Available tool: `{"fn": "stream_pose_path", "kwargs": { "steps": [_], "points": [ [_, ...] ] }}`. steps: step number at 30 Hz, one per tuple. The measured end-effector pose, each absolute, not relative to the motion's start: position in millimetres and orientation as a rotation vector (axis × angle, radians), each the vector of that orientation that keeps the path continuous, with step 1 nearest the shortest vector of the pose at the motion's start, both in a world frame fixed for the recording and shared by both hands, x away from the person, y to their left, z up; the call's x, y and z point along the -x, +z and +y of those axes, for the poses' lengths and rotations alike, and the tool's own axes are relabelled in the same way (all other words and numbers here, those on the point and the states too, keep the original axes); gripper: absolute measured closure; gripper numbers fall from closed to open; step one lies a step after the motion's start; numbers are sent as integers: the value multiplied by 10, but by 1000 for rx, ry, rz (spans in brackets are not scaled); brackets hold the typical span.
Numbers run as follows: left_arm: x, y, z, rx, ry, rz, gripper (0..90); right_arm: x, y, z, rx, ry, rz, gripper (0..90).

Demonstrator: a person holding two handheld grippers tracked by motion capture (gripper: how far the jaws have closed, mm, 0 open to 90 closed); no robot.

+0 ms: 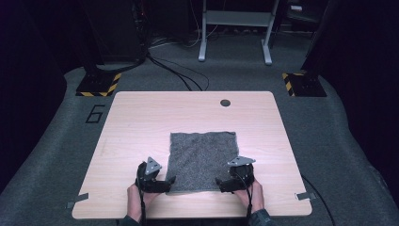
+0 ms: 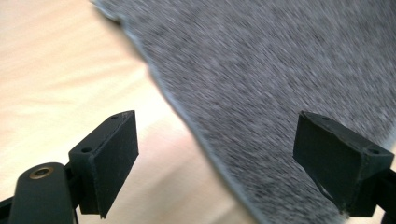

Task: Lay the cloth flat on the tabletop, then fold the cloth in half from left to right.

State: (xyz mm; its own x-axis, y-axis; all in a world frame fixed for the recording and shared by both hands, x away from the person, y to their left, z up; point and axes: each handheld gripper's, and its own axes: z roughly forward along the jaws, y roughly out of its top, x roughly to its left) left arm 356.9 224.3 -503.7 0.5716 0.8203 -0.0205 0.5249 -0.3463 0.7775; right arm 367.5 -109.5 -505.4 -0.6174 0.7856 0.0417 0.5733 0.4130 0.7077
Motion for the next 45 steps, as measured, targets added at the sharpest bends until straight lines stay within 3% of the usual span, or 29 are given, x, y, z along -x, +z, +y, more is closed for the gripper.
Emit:
{"fn": "stream_pose_path", "kwargs": {
  "steps": [7,14,26,32,36,38,39,40,45],
  "points": [
    [-3849,-4946,2381,-1997,446,1135,122,-3617,-4943,-807,-1112,1095,2415,30],
    [-4125,-4892,2430,-1972,404,1172,40,-3584,-4910,-455,-1036,1122,2467,51],
    [-4580,-4848,2384,-1962,394,1199,38,-3488,-4912,175,-858,1140,2578,93],
    [-4877,-4962,2340,-1970,343,1227,74,-3439,-4945,411,-784,1122,2612,161],
    [-5012,-5039,2293,-1966,302,1243,140,-3426,-4984,524,-731,1095,2630,263],
    [-5056,-5060,2276,-1960,306,1256,157,-3431,-5028,592,-732,1079,2654,357],
    [-5082,-5073,2262,-1965,313,1262,157,-3431,-5028,592,-732,1079,2654,357],
    [-5107,-5083,2262,-1981,322,1250,205,-3420,-5052,635,-712,1060,2652,411],
    [-5199,-5139,2213,-1961,323,1276,252,-3413,-5098,680,-707,1065,2643,487]
  ]
}}
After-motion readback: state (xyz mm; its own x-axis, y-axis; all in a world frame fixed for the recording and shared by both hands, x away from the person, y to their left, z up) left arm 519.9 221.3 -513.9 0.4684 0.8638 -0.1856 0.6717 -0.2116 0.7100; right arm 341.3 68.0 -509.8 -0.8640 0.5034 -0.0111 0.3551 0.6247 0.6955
